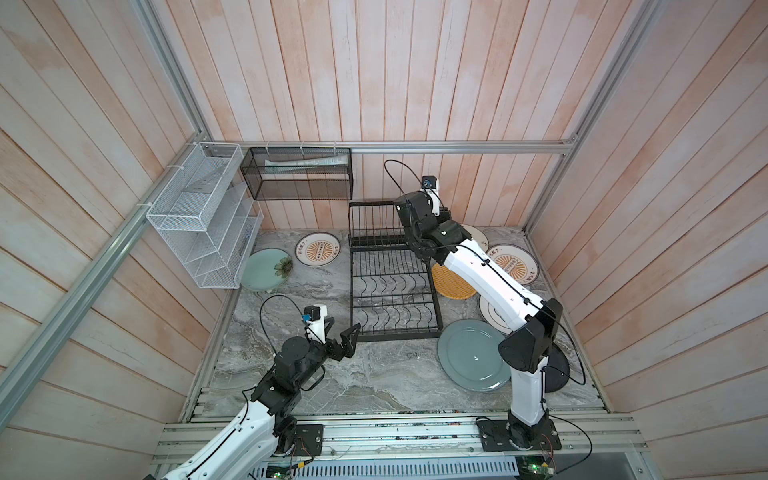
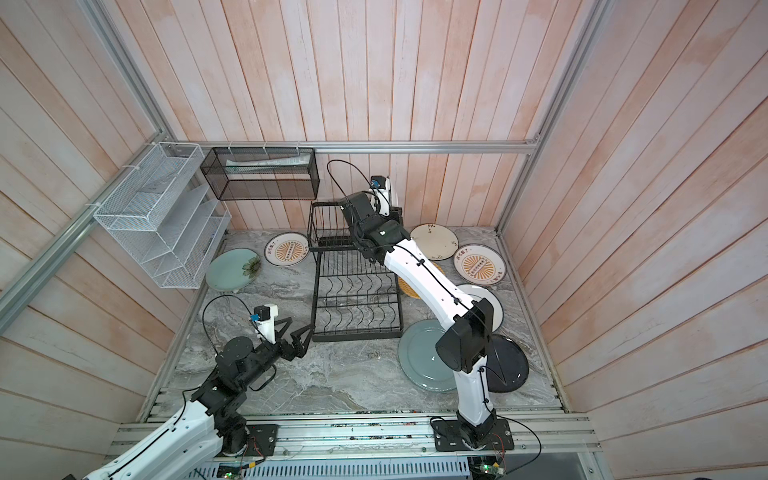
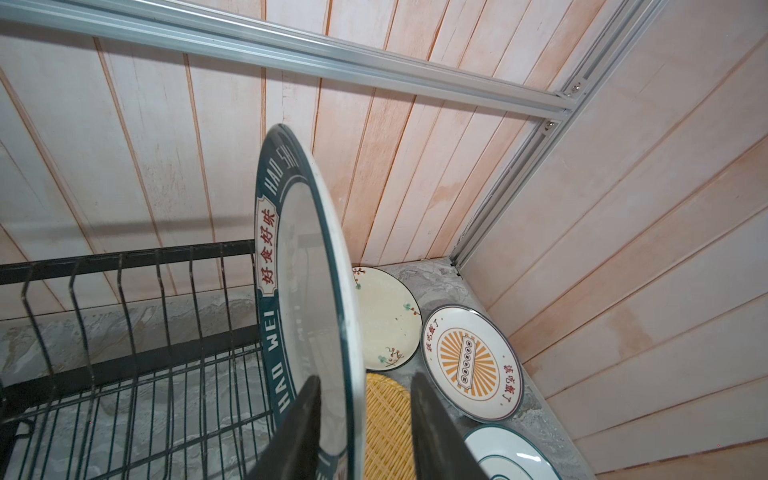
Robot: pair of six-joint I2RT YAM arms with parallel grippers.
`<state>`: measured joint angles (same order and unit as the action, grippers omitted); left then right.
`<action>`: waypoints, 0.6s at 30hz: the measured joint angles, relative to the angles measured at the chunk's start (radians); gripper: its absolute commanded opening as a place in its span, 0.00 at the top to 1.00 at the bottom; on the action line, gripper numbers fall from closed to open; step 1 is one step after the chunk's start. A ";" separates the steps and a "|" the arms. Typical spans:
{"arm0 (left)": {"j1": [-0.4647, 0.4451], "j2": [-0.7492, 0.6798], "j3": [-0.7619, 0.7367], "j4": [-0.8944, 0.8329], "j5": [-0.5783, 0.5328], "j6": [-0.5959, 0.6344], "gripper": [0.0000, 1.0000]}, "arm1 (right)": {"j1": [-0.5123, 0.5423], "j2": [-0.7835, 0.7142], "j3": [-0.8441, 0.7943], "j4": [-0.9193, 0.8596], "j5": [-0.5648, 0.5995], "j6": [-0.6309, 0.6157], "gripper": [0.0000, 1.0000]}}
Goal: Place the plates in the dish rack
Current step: 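Release the plate and withdraw the right gripper toward the wicker plate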
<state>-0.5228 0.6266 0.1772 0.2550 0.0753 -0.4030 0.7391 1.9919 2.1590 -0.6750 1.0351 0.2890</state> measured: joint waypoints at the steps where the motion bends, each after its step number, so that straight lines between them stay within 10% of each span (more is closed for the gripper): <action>1: 0.000 0.000 0.000 0.000 0.000 0.000 0.00 | 0.000 0.000 0.000 0.000 -0.003 -0.002 0.53; 5: 0.000 0.000 0.000 0.000 0.002 0.000 0.00 | 0.000 0.000 0.000 0.002 -0.013 -0.009 0.35; 8: 0.000 0.000 0.000 0.000 0.004 0.000 0.00 | 0.000 -0.001 0.000 0.008 -0.018 -0.014 0.04; 18: 0.000 0.000 0.000 0.000 0.011 0.000 0.00 | 0.006 -0.039 0.000 0.027 -0.031 -0.049 0.02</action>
<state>-0.5232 0.6262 0.1772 0.2550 0.0860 -0.4030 0.7452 1.9533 2.1590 -0.6483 1.0039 0.2398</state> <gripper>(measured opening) 0.999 0.979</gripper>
